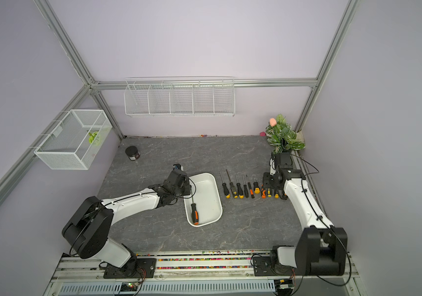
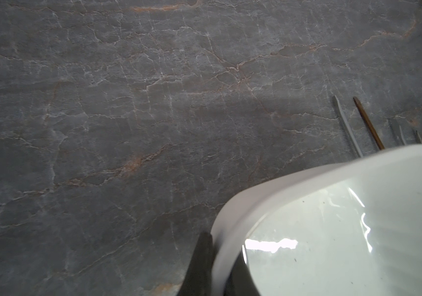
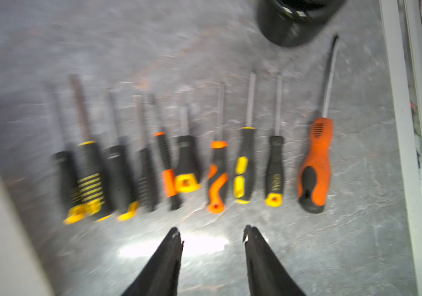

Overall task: Take out the screwdriver from the storage box
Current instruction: Place the screwdriver at the center of the board, then pick up the screwdriver from the storage box.

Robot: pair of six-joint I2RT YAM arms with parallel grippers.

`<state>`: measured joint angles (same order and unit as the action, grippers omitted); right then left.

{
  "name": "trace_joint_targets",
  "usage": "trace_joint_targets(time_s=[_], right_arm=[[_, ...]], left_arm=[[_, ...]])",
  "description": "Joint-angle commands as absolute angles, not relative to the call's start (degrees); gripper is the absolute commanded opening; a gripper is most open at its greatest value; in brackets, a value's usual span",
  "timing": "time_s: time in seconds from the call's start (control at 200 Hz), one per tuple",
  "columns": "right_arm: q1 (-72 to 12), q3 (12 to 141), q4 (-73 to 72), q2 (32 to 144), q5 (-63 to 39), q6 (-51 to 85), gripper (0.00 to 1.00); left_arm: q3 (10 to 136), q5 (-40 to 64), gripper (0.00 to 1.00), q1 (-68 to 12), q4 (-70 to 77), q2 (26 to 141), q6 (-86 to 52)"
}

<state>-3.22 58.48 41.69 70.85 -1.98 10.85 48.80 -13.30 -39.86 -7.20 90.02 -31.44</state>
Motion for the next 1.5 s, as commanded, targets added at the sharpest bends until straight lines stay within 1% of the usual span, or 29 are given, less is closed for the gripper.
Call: trace_joint_targets(time_s=[0.0,0.14,0.265,0.42,0.5,0.595,0.73,1.135,1.31,1.495], right_arm=[[-10.1,56.8,47.2,63.2,-4.1,15.4,0.45],[-22.1,55.7,49.9,55.9,-1.6,22.7,0.46],[-34.7,55.7,50.3,54.5,3.7,28.7,0.46],[-49.8,58.6,49.0,60.5,11.6,32.6,0.46],[-54.9,60.6,47.4,65.2,13.7,33.0,0.46],[-58.8,62.8,45.2,70.9,14.2,33.1,0.46],[-60.8,63.6,40.7,76.6,12.2,33.3,0.46],[-60.7,65.2,31.9,89.4,5.8,33.2,0.47],[-60.4,68.2,31.2,94.6,6.0,32.4,0.47],[-59.3,68.4,29.1,98.0,5.1,32.6,0.47]], left_arm=[[50.4,-14.9,0.00,-39.6,-9.1,91.3,-30.9],[50.6,-14.5,0.00,-39.6,-9.4,91.0,-31.5],[50.7,-14.1,0.00,-39.5,-9.4,90.7,-32.0],[51.1,-13.5,0.00,-39.5,-9.7,90.7,-32.6],[51.2,-13.3,0.00,-39.5,-9.6,90.8,-32.9],[51.3,-13.2,0.00,-39.5,-9.6,90.8,-33.3],[51.3,-13.2,0.00,-39.5,-9.6,91.0,-33.5],[51.2,-13.1,0.00,-39.3,-9.4,91.2,-34.1],[50.9,-13.1,0.00,-39.3,-9.5,91.2,-34.2],[51.0,-13.1,0.00,-39.3,-9.4,91.6,-34.2]])
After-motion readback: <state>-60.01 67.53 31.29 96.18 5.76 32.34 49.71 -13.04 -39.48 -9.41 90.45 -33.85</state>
